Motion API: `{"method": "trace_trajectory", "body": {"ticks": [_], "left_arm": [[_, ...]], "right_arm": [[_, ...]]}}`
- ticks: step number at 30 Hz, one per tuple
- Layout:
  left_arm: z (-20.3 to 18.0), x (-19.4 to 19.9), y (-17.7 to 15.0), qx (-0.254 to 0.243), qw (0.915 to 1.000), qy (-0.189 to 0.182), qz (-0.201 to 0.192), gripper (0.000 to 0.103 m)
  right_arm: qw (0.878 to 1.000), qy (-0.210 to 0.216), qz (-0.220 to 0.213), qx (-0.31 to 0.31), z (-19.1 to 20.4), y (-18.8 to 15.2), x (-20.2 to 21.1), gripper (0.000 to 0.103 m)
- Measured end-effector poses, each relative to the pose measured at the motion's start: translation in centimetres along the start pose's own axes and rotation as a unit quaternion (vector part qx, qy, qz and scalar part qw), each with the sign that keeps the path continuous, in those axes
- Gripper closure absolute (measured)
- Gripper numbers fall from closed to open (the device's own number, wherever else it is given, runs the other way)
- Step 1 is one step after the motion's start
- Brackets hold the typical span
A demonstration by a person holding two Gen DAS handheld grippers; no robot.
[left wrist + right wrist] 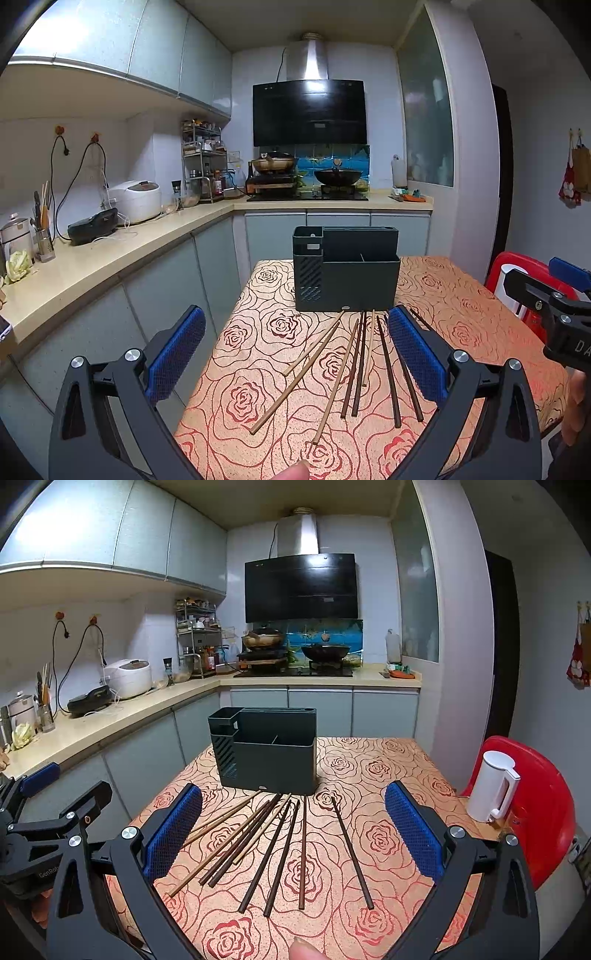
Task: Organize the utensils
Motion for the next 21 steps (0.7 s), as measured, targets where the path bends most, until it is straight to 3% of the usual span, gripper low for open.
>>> {"method": "trace_trajectory", "body": {"ticks": [21], "left_arm": [[-0.05,0.03,-0.22,0.001,1.0,-0.001,0.001,0.007]], "right_arm": [[1.0,0.0,0.002,0.002,0.13,-0.23,0.01,0.007]]}}
Point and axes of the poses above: each gripper's, at about its wrist camera, not at the fingertips, and x roughly against the way its jaws point, z to its left, y to its top, the point moved 8 cm from there along -x, roughly the way its jaws point, and after that the axes turned 7 degrees about -y, right-handed, at the moved point
